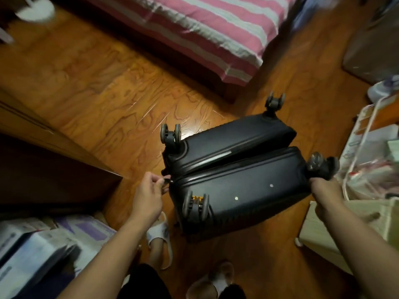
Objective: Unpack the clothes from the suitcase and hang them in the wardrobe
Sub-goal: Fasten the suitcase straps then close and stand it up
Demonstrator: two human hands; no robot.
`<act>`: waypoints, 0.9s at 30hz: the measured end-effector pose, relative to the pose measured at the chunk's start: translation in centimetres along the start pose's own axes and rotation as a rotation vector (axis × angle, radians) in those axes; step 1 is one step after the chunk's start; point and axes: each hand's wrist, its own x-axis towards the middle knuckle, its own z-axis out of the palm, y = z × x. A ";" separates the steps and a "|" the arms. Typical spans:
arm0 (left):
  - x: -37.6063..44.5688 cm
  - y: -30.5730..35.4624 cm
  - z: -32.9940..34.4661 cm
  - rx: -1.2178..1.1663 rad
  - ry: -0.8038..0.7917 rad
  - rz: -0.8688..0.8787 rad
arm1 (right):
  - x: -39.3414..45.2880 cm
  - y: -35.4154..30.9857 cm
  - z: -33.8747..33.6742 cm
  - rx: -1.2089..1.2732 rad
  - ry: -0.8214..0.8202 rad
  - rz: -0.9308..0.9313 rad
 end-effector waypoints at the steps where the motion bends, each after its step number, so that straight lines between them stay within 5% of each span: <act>1: -1.0 0.0 0.0 0.034 -0.010 0.018 | -0.9 0.3 -0.8 -0.067 0.124 -0.035; 3: -3.7 -0.6 -0.1 0.073 -0.015 0.028 | -4.0 0.1 -1.9 -0.179 0.261 -0.287; 6: -6.9 -2.8 -0.2 -0.018 0.000 -0.041 | -10.3 -1.2 -1.1 -0.286 0.203 -0.847; 8: -8.4 -3.7 -0.5 -0.062 -0.012 -0.104 | -14.0 -1.4 1.7 -0.372 -0.114 -1.063; 10: -9.7 -4.0 -0.8 -0.062 -0.041 -0.154 | -17.7 -0.8 5.6 -0.559 -0.659 -0.980; 12: -10.7 -4.6 -0.9 -0.006 -0.075 -0.164 | -21.2 0.3 9.6 -0.819 -0.955 -1.014; 17: -11.0 -6.3 -1.3 0.240 -0.076 -0.125 | -25.2 4.7 14.9 -1.206 -0.854 -1.422; 22: -12.5 -8.2 -2.2 -0.152 -0.244 -0.227 | -25.8 6.5 13.7 -1.012 -0.781 -1.197; 27: -12.8 -9.4 -1.6 -0.012 -0.500 -0.033 | -26.3 6.7 11.2 -0.879 -0.819 -1.087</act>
